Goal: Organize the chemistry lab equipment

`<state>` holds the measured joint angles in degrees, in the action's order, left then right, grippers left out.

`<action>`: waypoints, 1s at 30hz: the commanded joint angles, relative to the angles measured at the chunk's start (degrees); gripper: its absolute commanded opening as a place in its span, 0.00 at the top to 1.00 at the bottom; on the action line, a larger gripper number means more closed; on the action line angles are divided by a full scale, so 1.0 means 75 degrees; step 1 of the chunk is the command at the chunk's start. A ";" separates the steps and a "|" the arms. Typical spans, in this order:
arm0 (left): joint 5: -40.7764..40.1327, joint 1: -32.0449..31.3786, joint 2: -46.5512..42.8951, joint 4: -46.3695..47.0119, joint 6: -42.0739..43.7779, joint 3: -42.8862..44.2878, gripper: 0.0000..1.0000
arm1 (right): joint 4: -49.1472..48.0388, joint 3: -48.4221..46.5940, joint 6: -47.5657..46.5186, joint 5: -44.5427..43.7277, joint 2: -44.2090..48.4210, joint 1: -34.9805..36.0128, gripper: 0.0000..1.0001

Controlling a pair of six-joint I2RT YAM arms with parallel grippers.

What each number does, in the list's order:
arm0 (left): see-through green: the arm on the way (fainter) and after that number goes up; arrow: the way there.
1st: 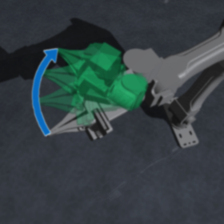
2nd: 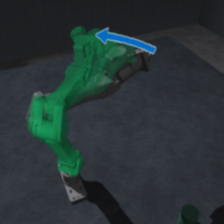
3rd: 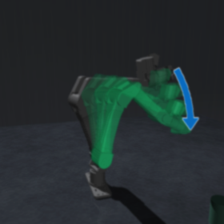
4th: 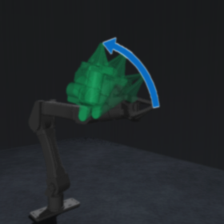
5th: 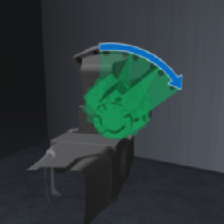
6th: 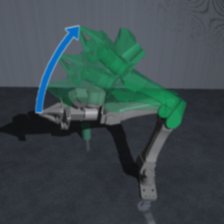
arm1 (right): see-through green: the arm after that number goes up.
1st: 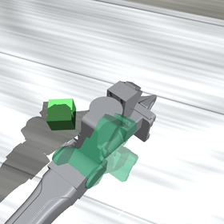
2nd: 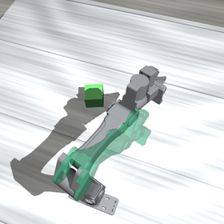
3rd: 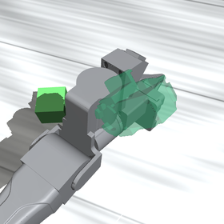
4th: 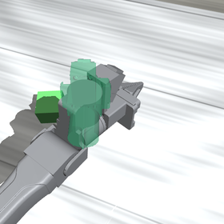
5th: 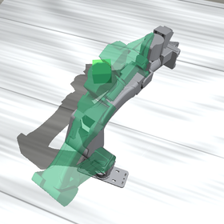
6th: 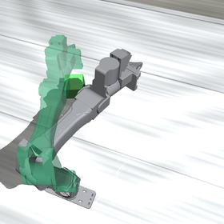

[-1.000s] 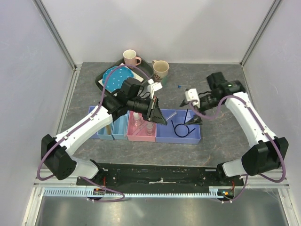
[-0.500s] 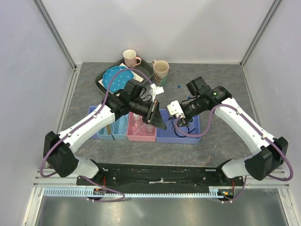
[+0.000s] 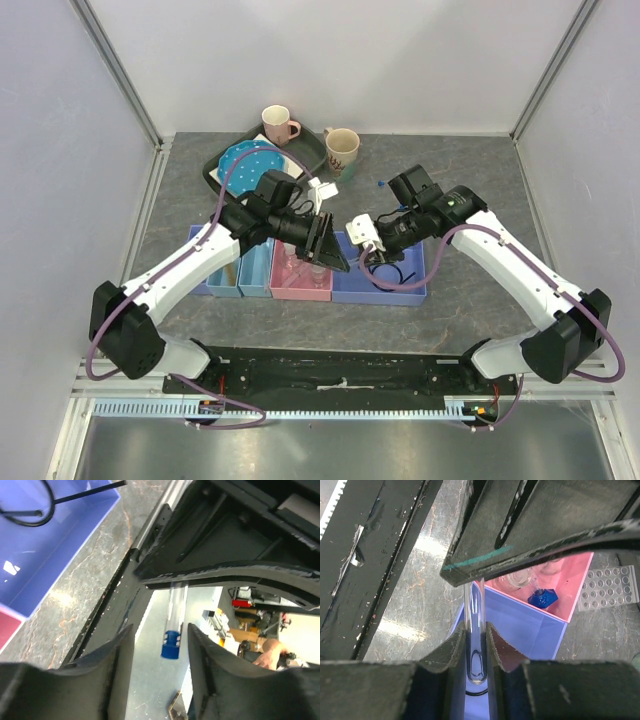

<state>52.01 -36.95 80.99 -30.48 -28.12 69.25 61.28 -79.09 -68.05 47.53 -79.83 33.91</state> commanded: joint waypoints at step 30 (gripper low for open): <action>-0.4038 0.0368 -0.4132 0.9314 -0.2098 -0.5191 0.07 | -0.8485 0.2447 1.0314 0.2956 0.0063 -0.0643 0.92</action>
<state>27.66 -33.32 47.55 30.57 -40.82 30.39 10.74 -61.71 -2.87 66.22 -79.66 29.36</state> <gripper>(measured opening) 0.925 0.236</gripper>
